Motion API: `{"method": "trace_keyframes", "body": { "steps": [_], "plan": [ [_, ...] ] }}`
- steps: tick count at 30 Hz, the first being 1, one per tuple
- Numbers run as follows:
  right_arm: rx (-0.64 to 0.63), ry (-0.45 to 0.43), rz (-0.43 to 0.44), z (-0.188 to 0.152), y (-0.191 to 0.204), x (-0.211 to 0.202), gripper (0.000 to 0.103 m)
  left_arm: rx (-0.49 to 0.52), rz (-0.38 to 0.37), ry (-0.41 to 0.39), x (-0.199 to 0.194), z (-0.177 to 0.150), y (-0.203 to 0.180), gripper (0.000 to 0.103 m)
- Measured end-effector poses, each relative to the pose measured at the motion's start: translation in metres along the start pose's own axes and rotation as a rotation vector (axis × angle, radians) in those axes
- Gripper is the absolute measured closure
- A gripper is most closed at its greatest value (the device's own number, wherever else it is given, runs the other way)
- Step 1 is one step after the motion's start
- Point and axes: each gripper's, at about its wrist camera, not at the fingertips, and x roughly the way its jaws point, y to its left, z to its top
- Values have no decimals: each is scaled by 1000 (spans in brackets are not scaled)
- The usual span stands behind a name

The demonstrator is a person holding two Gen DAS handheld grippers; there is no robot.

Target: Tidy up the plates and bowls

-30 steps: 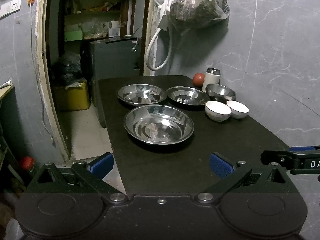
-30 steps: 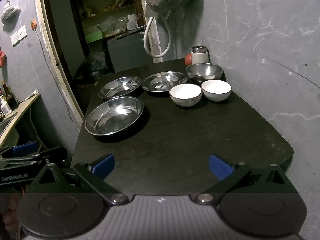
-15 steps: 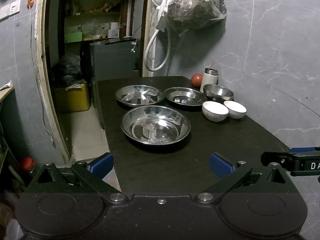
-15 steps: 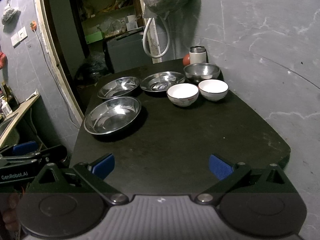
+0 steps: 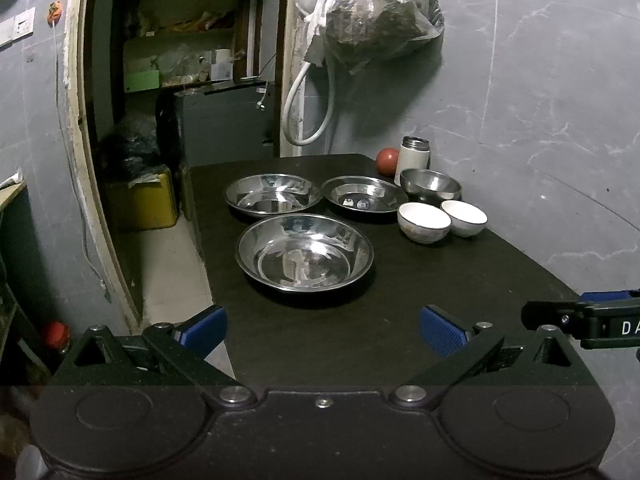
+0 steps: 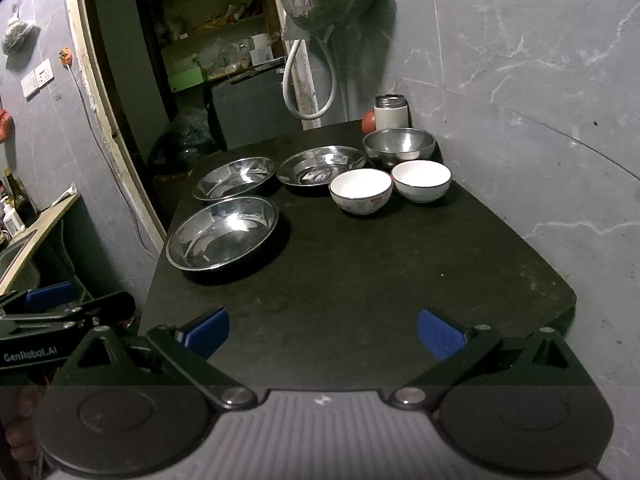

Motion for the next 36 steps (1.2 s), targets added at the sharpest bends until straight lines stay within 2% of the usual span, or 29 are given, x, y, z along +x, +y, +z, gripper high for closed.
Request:
{"method": "trace_keyframes", "body": {
  "steps": [36],
  "plan": [
    [-11,9,-16,8,12,11,0,-11,-19,16,7,3,8,1]
  ]
}}
